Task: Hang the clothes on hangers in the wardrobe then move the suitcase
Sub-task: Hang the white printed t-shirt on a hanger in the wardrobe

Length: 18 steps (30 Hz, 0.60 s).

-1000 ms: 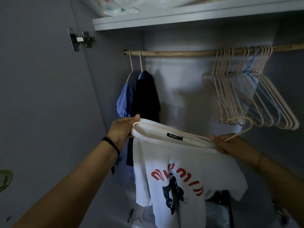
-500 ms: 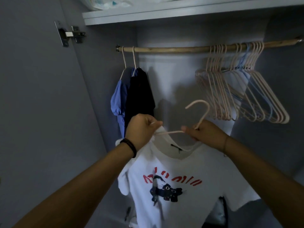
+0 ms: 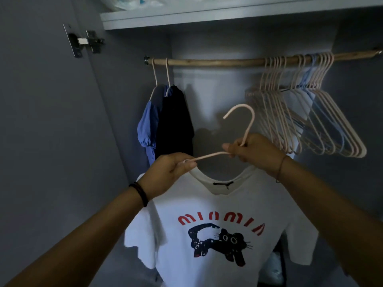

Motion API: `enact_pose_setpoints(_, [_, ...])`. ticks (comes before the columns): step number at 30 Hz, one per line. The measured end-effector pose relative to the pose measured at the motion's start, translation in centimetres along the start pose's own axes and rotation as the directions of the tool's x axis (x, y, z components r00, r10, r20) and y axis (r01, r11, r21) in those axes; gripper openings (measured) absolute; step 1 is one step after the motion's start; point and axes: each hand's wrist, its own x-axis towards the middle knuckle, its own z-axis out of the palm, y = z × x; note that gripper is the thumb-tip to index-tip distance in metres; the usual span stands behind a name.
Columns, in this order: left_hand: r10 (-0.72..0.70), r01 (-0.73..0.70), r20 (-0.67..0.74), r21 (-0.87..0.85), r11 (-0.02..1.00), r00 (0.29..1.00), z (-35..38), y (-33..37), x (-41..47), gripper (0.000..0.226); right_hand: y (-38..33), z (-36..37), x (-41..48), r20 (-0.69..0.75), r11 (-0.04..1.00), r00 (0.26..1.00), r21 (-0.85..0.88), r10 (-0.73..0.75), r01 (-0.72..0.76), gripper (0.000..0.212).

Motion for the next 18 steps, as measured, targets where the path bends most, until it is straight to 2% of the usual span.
enact_pose_setpoints(4, [0.038,-0.033,-0.066,0.081,0.996,0.997,-1.1,-1.4,-0.3,0.036,0.3,-1.2,-0.1,-0.068,1.000,0.998,-0.004,0.020,-0.020,0.033])
enact_pose_setpoints(7, [0.090,-0.074,-0.097,0.160,0.984,0.991,-0.9,-1.8,-0.3,0.039,0.7,-1.5,-0.2,-0.067,0.998,0.997,0.040,0.042,-0.039,0.032])
enact_pose_setpoints(11, [0.087,-0.081,-0.130,0.049,0.996,0.988,0.1,-0.5,0.7,0.025,1.0,-0.9,-0.1,-0.071,0.998,0.997,0.054,0.013,-0.009,0.033])
enact_pose_setpoints(13, [0.084,-0.078,-0.126,0.052,0.996,0.988,0.3,0.0,1.1,0.022,1.2,-0.6,-0.1,-0.067,0.998,0.998,0.059,-0.002,0.006,0.032])
enact_pose_setpoints(18, [0.031,-0.030,-0.176,0.010,0.999,0.984,-0.8,-0.6,1.3,0.019,1.8,-2.3,-0.6,0.076,0.990,0.992,0.112,-0.100,0.091,0.015])
